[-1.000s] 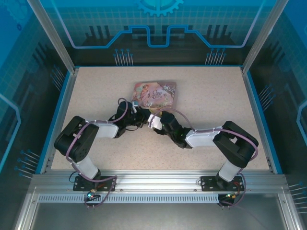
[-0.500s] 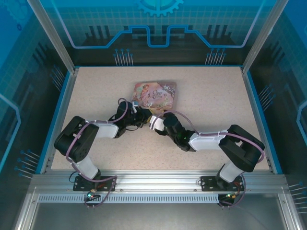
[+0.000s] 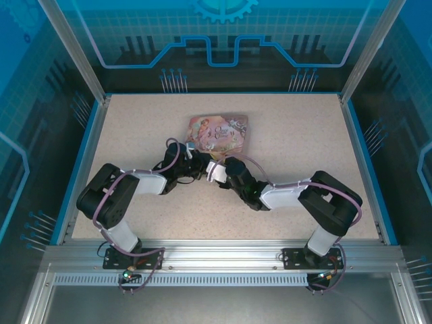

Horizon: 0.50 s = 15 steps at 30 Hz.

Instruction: Unlock a padlock with a key

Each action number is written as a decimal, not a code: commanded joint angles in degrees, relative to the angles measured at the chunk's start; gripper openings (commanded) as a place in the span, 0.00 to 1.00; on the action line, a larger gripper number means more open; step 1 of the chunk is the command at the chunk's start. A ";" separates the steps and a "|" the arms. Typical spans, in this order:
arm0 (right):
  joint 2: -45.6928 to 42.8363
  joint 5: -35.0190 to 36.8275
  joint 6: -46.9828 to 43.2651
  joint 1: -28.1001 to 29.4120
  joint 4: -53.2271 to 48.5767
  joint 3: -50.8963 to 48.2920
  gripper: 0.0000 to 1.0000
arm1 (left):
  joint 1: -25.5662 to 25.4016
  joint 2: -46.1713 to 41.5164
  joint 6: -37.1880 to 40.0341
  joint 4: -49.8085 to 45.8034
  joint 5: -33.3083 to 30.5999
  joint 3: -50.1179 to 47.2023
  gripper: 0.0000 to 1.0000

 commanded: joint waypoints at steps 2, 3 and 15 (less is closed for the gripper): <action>1.45 -0.78 -0.07 -0.42 1.66 2.27 0.46 | -0.36 -0.46 -4.31 0.15 4.12 -0.58 0.00; 1.62 -0.70 0.01 -0.58 1.74 2.27 0.45 | -0.31 -0.55 -4.31 0.13 4.07 -0.60 0.00; 1.29 -1.25 1.08 -2.16 0.90 1.48 0.29 | -0.36 -0.67 -4.69 0.94 4.14 -0.76 0.00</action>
